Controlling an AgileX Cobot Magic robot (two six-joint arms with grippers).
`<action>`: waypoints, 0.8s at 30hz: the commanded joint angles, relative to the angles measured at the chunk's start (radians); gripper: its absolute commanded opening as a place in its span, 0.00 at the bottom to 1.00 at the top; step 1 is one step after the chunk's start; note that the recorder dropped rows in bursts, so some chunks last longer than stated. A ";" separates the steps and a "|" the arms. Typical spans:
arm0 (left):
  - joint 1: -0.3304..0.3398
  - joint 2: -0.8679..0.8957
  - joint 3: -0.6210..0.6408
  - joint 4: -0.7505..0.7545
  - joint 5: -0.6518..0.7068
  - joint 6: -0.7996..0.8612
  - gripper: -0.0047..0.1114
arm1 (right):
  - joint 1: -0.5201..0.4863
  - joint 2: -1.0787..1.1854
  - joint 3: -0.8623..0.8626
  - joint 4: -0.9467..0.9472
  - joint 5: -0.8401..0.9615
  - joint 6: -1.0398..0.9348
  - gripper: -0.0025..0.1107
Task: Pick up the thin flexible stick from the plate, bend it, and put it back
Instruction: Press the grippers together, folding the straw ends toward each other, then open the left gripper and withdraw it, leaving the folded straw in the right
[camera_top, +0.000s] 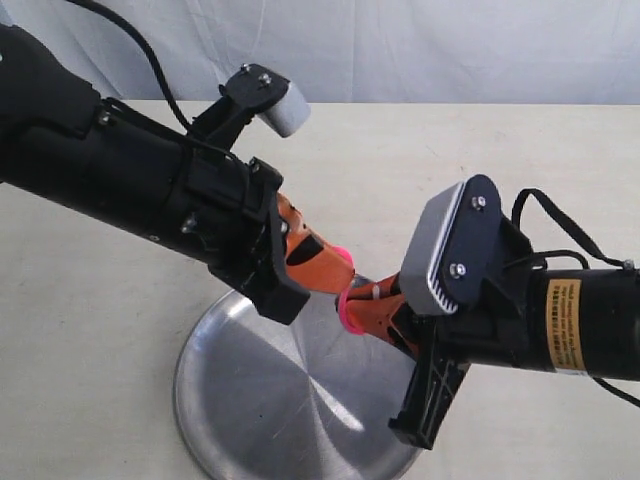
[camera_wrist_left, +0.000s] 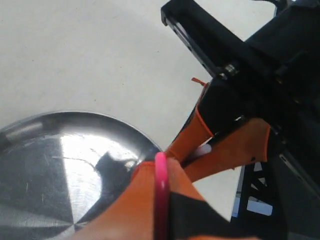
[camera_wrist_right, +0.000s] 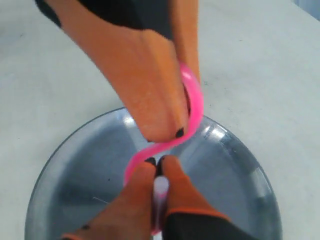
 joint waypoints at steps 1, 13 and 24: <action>-0.003 0.007 -0.014 -0.085 -0.115 -0.021 0.04 | 0.051 -0.003 -0.003 -0.066 -0.136 -0.131 0.01; -0.003 0.007 -0.014 -0.051 -0.123 -0.069 0.04 | 0.050 -0.003 -0.003 -0.077 -0.138 -0.324 0.01; -0.003 0.025 -0.014 -0.051 -0.143 -0.154 0.04 | 0.050 -0.003 -0.003 -0.124 -0.120 -0.393 0.01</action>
